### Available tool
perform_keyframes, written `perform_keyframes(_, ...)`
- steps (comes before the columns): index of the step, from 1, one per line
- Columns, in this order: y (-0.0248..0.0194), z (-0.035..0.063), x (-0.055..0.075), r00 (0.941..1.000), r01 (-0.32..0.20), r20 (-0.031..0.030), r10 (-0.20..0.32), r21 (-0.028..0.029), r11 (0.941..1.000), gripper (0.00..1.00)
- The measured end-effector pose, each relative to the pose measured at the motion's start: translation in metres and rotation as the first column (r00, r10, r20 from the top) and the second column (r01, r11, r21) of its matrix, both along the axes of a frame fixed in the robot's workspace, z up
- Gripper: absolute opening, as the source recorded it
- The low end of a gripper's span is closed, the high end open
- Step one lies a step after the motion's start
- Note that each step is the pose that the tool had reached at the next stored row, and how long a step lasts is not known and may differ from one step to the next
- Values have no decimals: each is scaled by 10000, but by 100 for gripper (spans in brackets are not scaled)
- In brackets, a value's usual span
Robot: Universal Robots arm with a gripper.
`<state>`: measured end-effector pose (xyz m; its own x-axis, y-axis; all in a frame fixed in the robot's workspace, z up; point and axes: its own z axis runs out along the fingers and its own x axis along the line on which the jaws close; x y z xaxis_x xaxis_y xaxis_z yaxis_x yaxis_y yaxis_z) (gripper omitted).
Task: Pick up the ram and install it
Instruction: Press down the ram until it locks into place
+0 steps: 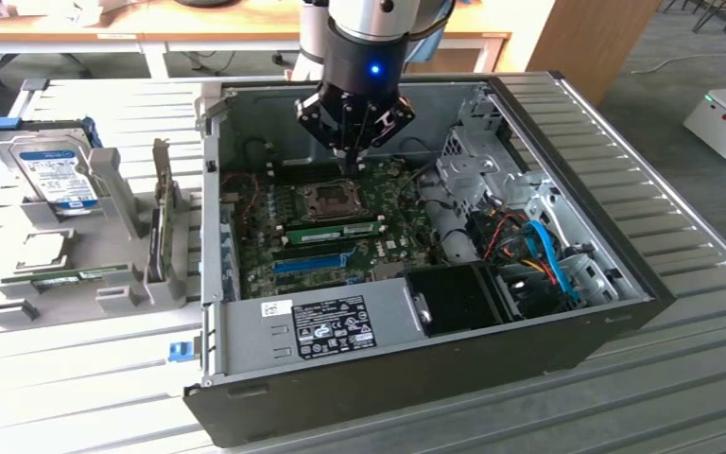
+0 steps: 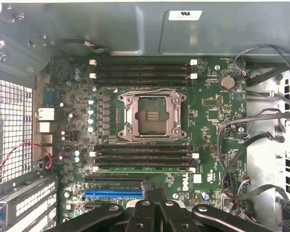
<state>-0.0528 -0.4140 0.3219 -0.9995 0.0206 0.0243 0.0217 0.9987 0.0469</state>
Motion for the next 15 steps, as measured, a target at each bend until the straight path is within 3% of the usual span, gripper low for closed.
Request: perform_keyframes(15,0,0,-5,9997,-241,3,241,0,9997,11)
